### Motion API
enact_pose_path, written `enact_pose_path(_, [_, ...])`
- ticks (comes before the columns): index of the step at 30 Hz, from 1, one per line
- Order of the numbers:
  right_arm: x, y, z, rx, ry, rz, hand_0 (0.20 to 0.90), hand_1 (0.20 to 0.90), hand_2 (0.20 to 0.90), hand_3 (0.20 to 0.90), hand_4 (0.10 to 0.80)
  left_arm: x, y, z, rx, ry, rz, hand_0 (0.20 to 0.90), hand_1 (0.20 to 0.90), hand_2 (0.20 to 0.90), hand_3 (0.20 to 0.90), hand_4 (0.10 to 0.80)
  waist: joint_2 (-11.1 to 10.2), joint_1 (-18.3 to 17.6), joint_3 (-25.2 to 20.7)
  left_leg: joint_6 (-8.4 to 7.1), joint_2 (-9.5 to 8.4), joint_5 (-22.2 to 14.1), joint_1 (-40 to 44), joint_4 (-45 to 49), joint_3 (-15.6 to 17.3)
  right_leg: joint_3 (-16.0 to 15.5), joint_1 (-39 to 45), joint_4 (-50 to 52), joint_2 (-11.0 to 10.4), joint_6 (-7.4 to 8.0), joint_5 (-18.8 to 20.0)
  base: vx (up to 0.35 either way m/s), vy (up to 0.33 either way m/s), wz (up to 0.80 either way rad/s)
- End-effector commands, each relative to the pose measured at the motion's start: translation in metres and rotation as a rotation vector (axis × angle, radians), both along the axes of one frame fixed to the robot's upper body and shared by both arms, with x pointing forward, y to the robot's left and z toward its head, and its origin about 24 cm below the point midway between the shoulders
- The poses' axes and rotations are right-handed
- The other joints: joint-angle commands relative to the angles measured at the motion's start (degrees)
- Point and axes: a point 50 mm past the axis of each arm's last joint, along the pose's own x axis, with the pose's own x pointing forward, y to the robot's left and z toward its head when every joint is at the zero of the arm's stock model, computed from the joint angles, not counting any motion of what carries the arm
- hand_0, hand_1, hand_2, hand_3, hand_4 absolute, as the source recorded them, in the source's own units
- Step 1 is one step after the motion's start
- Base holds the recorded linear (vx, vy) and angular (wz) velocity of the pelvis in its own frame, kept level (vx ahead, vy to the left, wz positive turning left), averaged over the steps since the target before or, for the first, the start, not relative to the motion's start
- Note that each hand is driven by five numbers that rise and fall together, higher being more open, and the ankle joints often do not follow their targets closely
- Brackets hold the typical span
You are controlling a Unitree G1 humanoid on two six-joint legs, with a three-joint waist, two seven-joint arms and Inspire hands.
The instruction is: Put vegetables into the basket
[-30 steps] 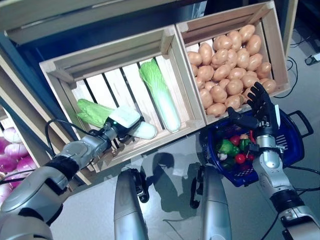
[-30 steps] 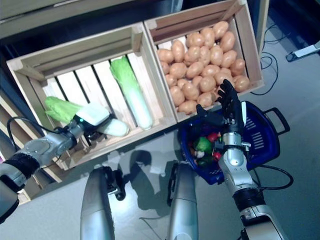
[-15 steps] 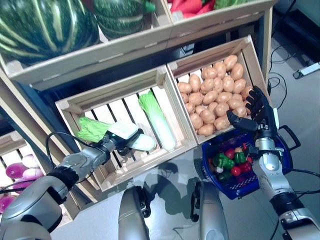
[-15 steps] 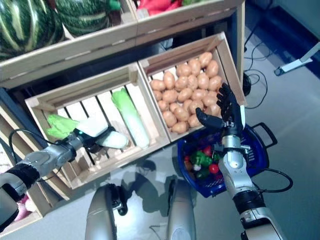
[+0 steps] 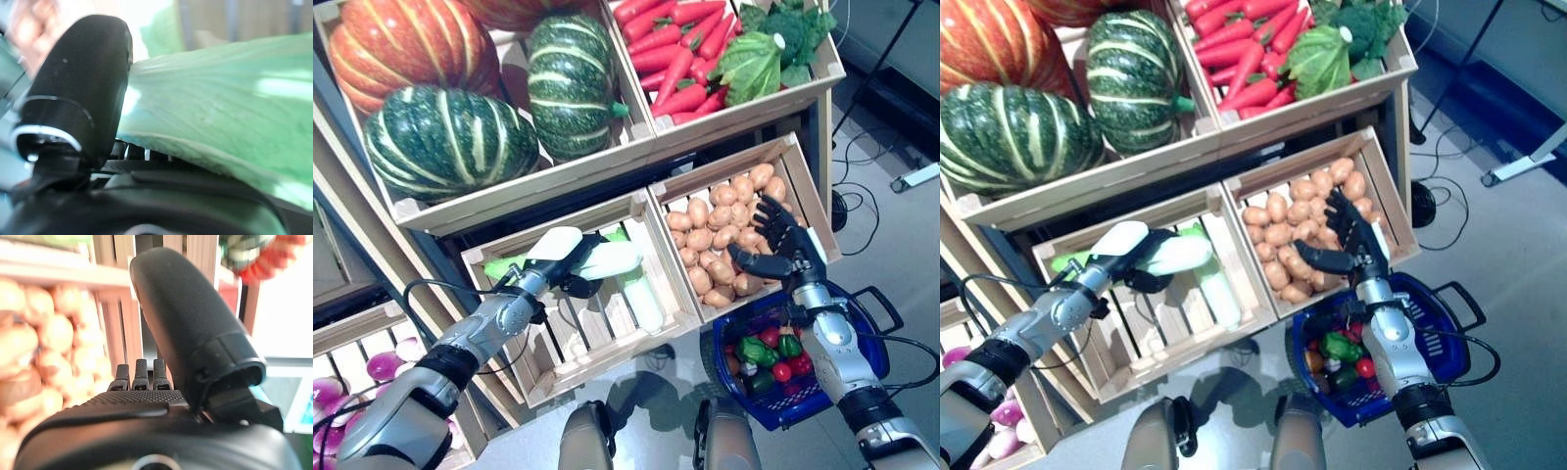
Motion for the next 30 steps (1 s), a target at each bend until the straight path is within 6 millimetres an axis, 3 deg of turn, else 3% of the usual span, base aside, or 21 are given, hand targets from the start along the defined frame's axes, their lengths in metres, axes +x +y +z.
enact_pose_path(1, [0.003,0.007,0.010,0.065,-0.063,0.098,0.900,0.900,0.900,0.900,0.800,0.002,-0.008,0.049,-0.376,-0.119,-0.104,0.300,0.300,0.300,0.300,0.400,-0.1,1.3,-8.9,0.48,-0.22,1.7,8.2,-10.0,-0.2,0.0,4.9,-16.1,0.1,0.24,13.0,0.078,-0.033,0.04])
enact_pose_path(9, [0.002,0.026,-0.017,0.145,0.154,0.319,0.900,0.900,0.900,0.900,0.800,0.001,-0.036,0.055,-0.767,0.009,-0.271,0.300,0.300,0.300,0.300,0.400,-0.7,1.1,-12.7,-0.58,-2.47,7.7,19.1,-25.4,1.8,-1.0,16.9,-33.1,4.9,0.75,17.8,0.138,-0.027,-0.03])
enact_pose_path(14, [-0.001,0.039,-0.027,0.213,0.283,0.507,0.900,0.900,0.900,0.900,0.800,0.002,-0.048,0.058,-0.979,0.086,-0.361,0.300,0.300,0.300,0.300,0.400,-0.9,0.8,-14.4,-0.60,-3.59,10.0,23.2,-32.2,2.3,-1.0,20.7,-38.7,6.3,0.89,20.2,0.116,-0.024,-0.02])
enact_pose_path(21, [-0.001,0.050,-0.023,0.218,0.367,0.674,0.900,0.900,0.900,0.900,0.800,0.006,-0.045,0.053,-1.161,0.134,-0.364,0.300,0.300,0.300,0.300,0.400,-1.2,0.3,-15.8,-0.64,-4.75,11.4,26.1,-37.6,2.0,0.0,23.2,-44.3,7.4,1.17,23.0,0.055,-0.007,-0.01])
enact_pose_path(30, [0.001,0.056,-0.010,0.195,0.372,0.734,0.900,0.900,0.900,0.900,0.800,0.007,-0.033,0.044,-1.321,0.138,-0.328,0.300,0.300,0.300,0.300,0.400,-1.2,-0.4,-16.2,-0.32,-5.51,11.2,27.1,-39.0,1.9,0.9,23.8,-45.2,7.5,1.20,23.3,0.033,0.025,-0.07])
